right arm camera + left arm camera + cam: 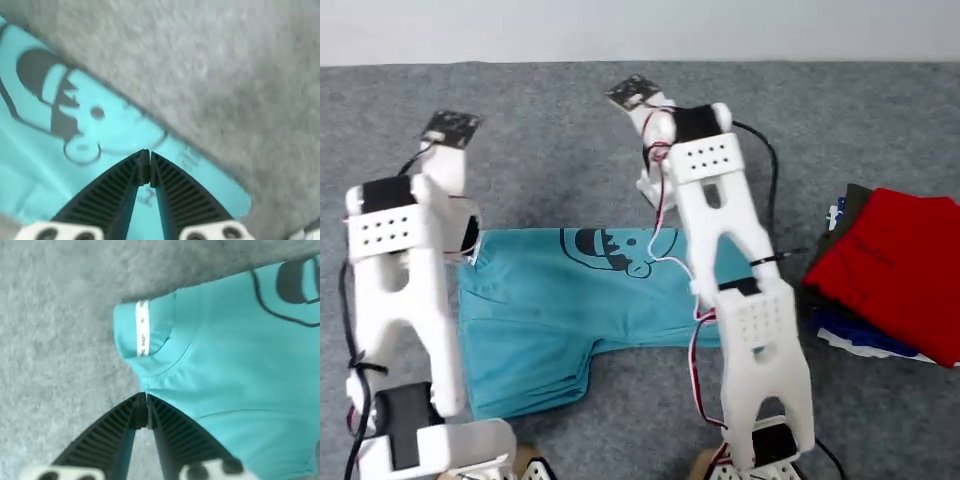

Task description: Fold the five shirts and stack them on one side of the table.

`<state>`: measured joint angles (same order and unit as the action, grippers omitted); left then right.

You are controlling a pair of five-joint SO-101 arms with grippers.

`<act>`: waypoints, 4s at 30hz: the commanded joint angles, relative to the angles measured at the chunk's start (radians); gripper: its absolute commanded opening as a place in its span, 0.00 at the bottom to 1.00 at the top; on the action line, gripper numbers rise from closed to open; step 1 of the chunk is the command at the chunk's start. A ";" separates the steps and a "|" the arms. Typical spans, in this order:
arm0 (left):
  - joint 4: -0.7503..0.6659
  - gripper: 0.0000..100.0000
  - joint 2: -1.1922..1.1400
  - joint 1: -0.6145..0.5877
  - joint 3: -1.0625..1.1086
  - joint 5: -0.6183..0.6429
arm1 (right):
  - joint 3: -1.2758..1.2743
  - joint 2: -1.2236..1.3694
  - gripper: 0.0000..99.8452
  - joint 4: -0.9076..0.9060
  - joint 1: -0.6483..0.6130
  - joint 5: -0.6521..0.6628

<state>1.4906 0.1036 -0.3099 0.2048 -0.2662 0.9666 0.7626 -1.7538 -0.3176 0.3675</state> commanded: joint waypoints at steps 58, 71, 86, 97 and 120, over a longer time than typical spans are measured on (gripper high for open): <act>-0.072 0.01 0.011 -0.773 0.157 -0.190 | -0.902 -0.668 0.25 0.119 -0.776 0.094; -0.094 0.01 -0.005 -0.773 0.157 -0.193 | -0.902 -0.466 0.25 0.278 -0.912 0.052; -0.094 0.01 0.000 -0.773 0.157 -0.187 | -0.901 -0.254 0.25 0.453 -0.906 0.009; -0.094 0.01 0.000 -0.773 0.157 -0.187 | -0.836 -0.196 0.13 0.456 -0.911 0.009; -0.109 0.01 -0.006 -0.764 0.157 -0.192 | -0.493 -0.193 0.01 0.325 -0.665 0.051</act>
<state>1.3970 0.0898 -1.0802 0.3690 -0.4503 0.3867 0.5738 -1.4223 -1.0434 0.4043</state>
